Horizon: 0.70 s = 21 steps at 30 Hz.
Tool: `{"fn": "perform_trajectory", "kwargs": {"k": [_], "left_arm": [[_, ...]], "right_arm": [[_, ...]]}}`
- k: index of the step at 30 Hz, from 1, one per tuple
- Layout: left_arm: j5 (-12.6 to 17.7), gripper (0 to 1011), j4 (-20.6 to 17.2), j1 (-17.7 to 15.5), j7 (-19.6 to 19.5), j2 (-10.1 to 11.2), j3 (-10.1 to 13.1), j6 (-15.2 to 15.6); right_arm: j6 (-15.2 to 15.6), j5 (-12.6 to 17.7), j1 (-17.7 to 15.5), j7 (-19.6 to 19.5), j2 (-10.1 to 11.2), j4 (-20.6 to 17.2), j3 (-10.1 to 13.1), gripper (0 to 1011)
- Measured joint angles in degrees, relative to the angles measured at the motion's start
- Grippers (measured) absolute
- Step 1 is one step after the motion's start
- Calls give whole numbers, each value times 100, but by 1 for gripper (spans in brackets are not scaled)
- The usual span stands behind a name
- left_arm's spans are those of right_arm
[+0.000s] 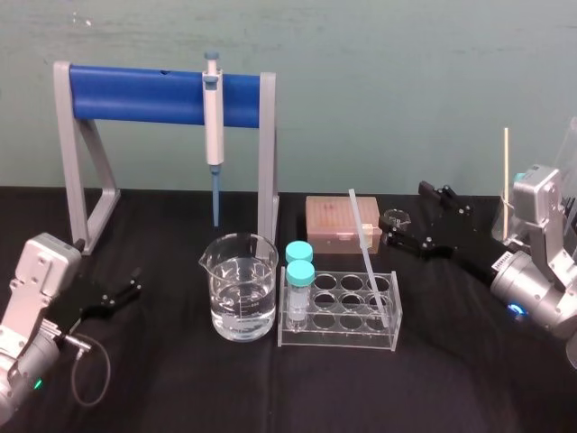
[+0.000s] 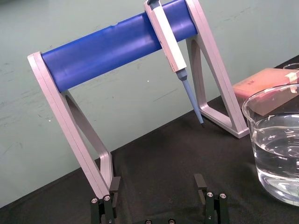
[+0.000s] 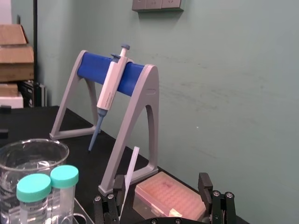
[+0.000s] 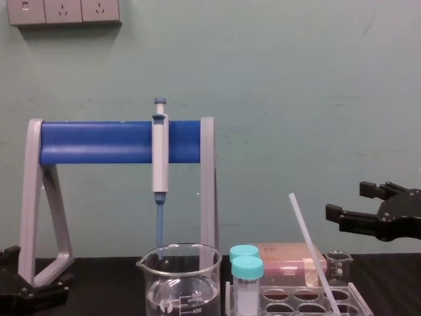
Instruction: Pick up the stirring rod with one hand, then place it down.
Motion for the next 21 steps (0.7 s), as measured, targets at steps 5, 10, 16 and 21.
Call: {"fn": "perform_trajectory", "kwargs": {"k": [5,10,16,21], "left_arm": [[0,1000,0,0,0,0,0,0],[0,1000,0,0,0,0,0,0],[0,1000,0,0,0,0,0,0],[0,1000,0,0,0,0,0,0]], "right_arm": [[205,172,185,313,-134,261,49,1003],[334,243,343,585,-228,496,63,1003],[423,268,580,899,-343,848,41,1003],[467,288,749,1095,-432,1126,7,1003]]}}
